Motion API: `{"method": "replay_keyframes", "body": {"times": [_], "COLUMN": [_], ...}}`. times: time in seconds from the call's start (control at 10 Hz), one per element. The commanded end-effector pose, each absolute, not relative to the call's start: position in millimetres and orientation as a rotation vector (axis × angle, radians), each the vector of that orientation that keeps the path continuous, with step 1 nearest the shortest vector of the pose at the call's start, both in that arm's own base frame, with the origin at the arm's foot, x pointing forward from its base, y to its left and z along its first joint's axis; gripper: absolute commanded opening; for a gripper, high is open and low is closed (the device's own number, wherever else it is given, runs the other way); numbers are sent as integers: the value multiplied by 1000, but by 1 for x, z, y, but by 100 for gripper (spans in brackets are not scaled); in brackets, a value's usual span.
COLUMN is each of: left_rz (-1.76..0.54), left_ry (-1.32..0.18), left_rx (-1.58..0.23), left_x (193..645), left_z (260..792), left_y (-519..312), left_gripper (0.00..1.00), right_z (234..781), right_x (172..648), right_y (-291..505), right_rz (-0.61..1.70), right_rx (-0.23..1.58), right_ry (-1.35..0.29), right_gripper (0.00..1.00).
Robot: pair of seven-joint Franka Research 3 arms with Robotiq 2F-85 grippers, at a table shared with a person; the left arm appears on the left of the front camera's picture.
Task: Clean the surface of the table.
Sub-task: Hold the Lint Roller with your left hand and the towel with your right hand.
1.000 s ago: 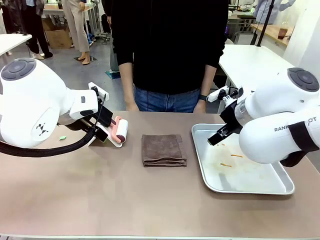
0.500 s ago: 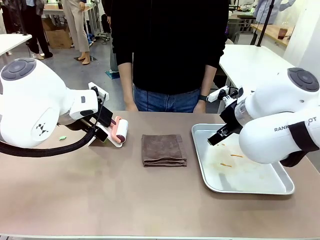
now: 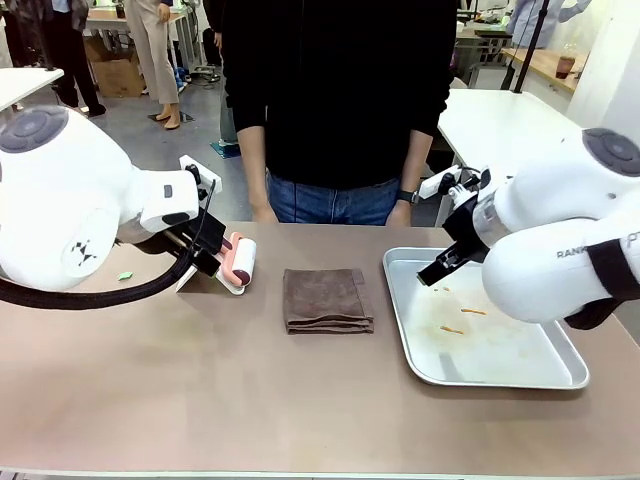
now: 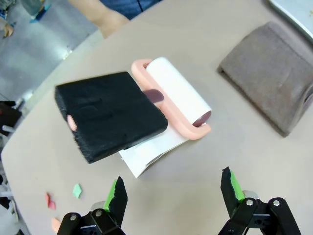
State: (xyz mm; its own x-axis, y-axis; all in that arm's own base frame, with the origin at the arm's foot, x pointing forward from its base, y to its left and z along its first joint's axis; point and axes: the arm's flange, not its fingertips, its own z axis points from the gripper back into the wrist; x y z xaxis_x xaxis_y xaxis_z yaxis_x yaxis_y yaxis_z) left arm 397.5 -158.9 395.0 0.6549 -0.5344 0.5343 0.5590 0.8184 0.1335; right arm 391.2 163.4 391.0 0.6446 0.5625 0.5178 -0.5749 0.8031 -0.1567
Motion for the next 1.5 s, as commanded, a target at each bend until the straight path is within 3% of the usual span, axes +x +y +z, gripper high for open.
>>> {"method": "replay_keyframes", "body": {"times": [0.0,0.3,0.6,0.9,1.4], "left_rz": [-624,-624,-568,-458,-220], "left_ry": [-591,-592,-518,-571,-693], "left_rx": [-75,-126,-259,-454,-893], "left_x": [371,337,314,296,288], "left_z": [429,472,473,467,420], "left_y": [-120,-65,6,60,176], "left_gripper": [100,100,100,100,100], "right_z": [433,496,525,521,497], "right_x": [370,329,298,282,267], "right_y": [151,113,38,-6,-129], "right_rz": [604,534,405,320,58], "right_rx": [41,142,259,340,754], "right_ry": [-565,-501,-521,-518,-615], "right_gripper": [100,100,100,100,100]}}
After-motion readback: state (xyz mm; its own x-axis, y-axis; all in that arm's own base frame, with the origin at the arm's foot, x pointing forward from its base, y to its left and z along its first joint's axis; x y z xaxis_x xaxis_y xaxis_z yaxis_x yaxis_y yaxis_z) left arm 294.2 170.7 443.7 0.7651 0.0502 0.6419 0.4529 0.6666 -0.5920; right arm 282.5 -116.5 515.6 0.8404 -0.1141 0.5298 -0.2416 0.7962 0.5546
